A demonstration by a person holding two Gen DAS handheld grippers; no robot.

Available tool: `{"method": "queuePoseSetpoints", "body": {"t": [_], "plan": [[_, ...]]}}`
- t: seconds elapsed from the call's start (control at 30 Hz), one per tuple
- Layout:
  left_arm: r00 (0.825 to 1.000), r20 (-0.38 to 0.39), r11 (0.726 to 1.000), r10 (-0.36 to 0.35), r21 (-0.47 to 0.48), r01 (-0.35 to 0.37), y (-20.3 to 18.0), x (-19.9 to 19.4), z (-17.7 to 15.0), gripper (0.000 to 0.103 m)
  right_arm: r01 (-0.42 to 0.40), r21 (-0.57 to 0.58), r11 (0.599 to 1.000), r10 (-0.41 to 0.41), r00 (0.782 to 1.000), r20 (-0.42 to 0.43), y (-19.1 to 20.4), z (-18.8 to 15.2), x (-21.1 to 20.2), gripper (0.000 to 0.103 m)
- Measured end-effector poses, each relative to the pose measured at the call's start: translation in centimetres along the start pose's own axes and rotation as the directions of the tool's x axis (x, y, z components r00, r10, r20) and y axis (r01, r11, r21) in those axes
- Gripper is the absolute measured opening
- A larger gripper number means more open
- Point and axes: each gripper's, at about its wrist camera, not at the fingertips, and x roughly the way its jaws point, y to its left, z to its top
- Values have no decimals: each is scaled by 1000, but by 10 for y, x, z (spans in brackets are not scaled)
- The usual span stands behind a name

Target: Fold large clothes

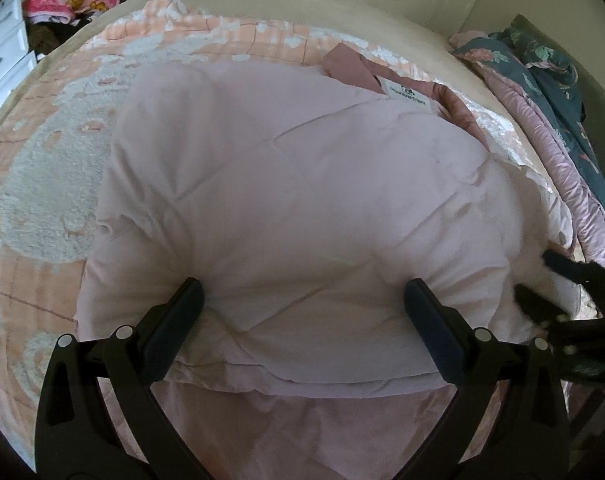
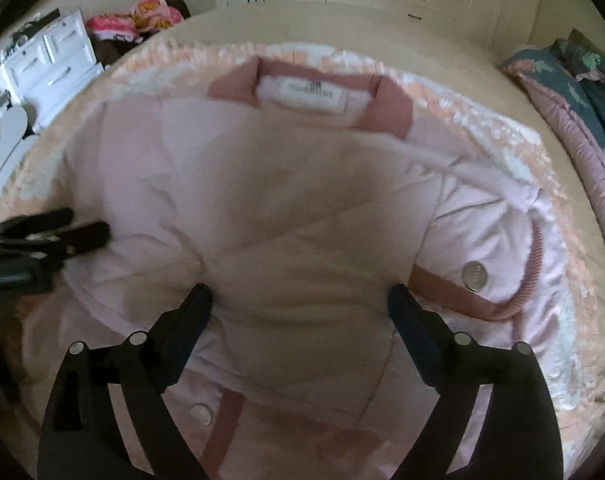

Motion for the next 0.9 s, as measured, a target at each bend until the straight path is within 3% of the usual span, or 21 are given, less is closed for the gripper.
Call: {"method": "queuePoseSetpoints", "body": {"t": [0.37, 0.67, 0.9], "plan": [[1000, 24, 1000, 14, 8, -14, -8, -28, -8, 95, 15, 10, 1000, -15, 1000, 22, 2, -9, 16, 93], [999, 32, 1000, -7, -8, 7, -15, -53, -22, 95, -24, 109, 994, 15, 996, 87, -6, -28, -7, 96], [999, 47, 1000, -18, -17, 18, -16, -71, -27, 95, -60, 156, 986, 50, 996, 69, -9, -35, -23, 99]]}}
